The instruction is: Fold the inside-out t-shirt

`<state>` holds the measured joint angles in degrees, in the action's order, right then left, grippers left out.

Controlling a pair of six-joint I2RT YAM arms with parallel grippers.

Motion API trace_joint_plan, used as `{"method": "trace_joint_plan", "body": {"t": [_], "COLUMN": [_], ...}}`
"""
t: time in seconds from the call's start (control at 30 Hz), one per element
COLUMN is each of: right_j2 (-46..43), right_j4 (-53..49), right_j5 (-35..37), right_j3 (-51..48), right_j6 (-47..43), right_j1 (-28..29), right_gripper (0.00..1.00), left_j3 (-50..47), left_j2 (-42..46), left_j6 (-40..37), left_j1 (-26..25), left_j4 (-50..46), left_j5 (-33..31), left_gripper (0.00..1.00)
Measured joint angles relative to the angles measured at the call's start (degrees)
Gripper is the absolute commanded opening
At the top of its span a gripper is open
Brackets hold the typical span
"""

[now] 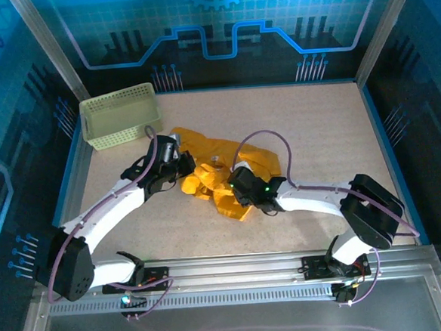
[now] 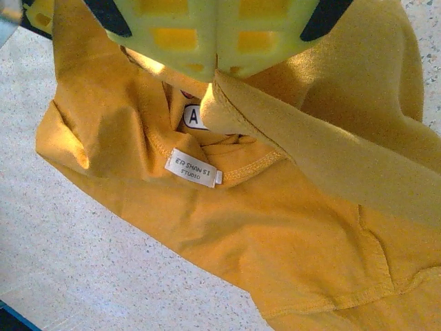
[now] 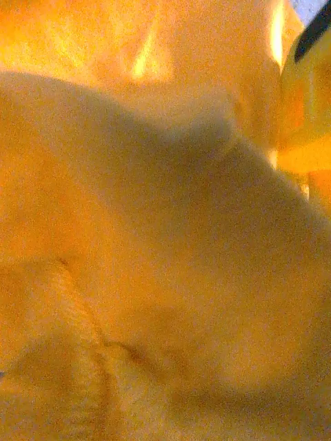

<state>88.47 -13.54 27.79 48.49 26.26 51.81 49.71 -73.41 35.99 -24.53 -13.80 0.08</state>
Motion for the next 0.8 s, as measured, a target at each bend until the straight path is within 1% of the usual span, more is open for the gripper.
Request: {"method": "trace_joint_plan", "body": {"t": [0.1, 0.13, 0.23, 0.3, 0.37, 0.47, 0.53, 0.57, 0.6, 0.67, 0.73, 0.77, 0.8], "right_j2": [-0.7, -1.3, -4.6, -9.0, -14.0, -21.6, -24.8, -25.9, -26.8, -27.7, -27.7, -27.6, -27.5], "right_j4": [-0.3, -0.7, -3.4, -5.9, -8.1, -12.2, -14.3, -14.8, -15.2, -15.6, -15.7, -16.0, -16.1], "right_j5": [1.7, 2.3, 4.3, 5.3, 6.4, 6.4, 4.7, 3.6, 2.2, 0.2, -1.5, -2.4, -3.0], "right_j3": [0.4, 0.4, 0.4, 0.4, 0.4, 0.7, 1.4, 1.5, 1.4, 0.3, -1.6, -2.6, -3.6], "right_j6": [-0.5, -0.8, -1.5, -2.3, -2.8, -3.0, -2.7, -2.5, -2.2, -1.8, -1.4, -1.1, -0.7], "right_j1": [-1.3, -1.6, -2.8, -4.0, -5.6, -9.9, -14.4, -16.7, -18.9, -21.1, -21.5, -21.5, -21.5], "right_gripper": [0.01, 0.00, 0.00, 0.00, 0.00, 0.00, 0.00, 0.00, 0.00, 0.00, 0.00, 0.00, 0.00], "left_j3": [-0.1, -0.2, -0.9, -1.0, -1.0, -1.1, -1.1, -1.1, -1.1, -1.2, -1.7, -1.9, -2.0], "left_j2": [0.0, 0.1, 0.1, 0.1, 0.1, 0.1, -0.4, -1.0, -1.7, -3.0, -3.0, -2.4, -1.8], "left_j6": [0.1, 0.1, 0.2, 0.1, 0.0, 0.1, 0.2, 0.2, 0.3, 0.2, 0.2, 0.2, 0.5], "left_j1": [0.0, 0.0, -0.2, -1.6, -4.9, -11.9, -16.5, -18.8, -20.7, -22.7, -22.6, -21.6, -19.9], "left_j4": [0.0, 0.2, 0.8, 0.8, 1.0, 1.7, 2.8, 3.4, 3.8, 3.6, 2.9, 2.1, 1.1], "left_j5": [0.3, 0.6, 1.7, 1.6, 1.2, 1.1, 1.3, 1.3, 1.3, 1.5, 1.1, 0.8, 0.7], "left_gripper": [0.00, 0.00, 0.00, 0.00, 0.00, 0.07, 0.13, 0.18, 0.25, 0.40, 0.57, 0.65, 0.67]}}
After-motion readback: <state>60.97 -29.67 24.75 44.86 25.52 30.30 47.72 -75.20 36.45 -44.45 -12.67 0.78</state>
